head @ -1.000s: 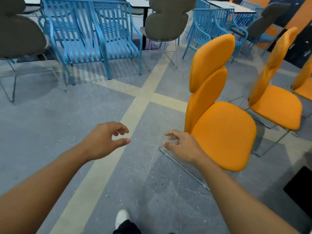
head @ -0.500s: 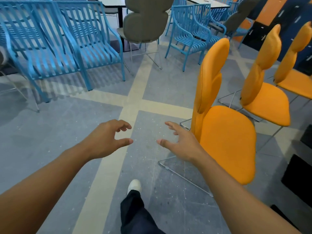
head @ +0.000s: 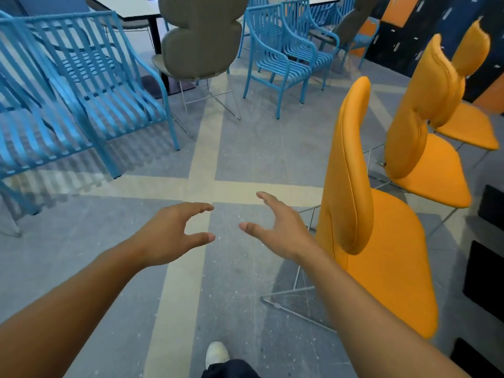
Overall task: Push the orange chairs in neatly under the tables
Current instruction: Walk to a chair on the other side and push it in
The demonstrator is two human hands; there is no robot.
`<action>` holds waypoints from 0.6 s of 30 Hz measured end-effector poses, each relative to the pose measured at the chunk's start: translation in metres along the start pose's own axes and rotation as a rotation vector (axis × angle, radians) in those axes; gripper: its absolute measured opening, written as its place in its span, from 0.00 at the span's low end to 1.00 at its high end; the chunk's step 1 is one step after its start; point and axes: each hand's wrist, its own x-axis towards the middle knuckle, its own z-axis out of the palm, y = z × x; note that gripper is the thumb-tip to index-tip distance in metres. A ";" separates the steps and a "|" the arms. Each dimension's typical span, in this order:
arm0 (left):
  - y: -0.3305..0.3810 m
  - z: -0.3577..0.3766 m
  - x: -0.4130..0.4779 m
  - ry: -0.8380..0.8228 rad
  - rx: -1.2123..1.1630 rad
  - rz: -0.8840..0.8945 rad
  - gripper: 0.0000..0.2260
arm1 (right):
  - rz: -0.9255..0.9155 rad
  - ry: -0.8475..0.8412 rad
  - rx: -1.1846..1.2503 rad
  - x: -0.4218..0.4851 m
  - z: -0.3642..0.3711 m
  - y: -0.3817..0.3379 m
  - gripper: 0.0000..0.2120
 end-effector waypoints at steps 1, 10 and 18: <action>-0.001 -0.004 0.011 -0.006 -0.004 0.012 0.29 | -0.005 0.016 -0.015 0.008 -0.004 -0.003 0.41; -0.028 -0.043 0.122 -0.082 -0.008 0.154 0.25 | 0.028 0.193 -0.100 0.089 -0.049 -0.026 0.38; -0.052 -0.090 0.219 -0.218 0.029 0.356 0.22 | 0.181 0.493 -0.100 0.144 -0.102 -0.063 0.27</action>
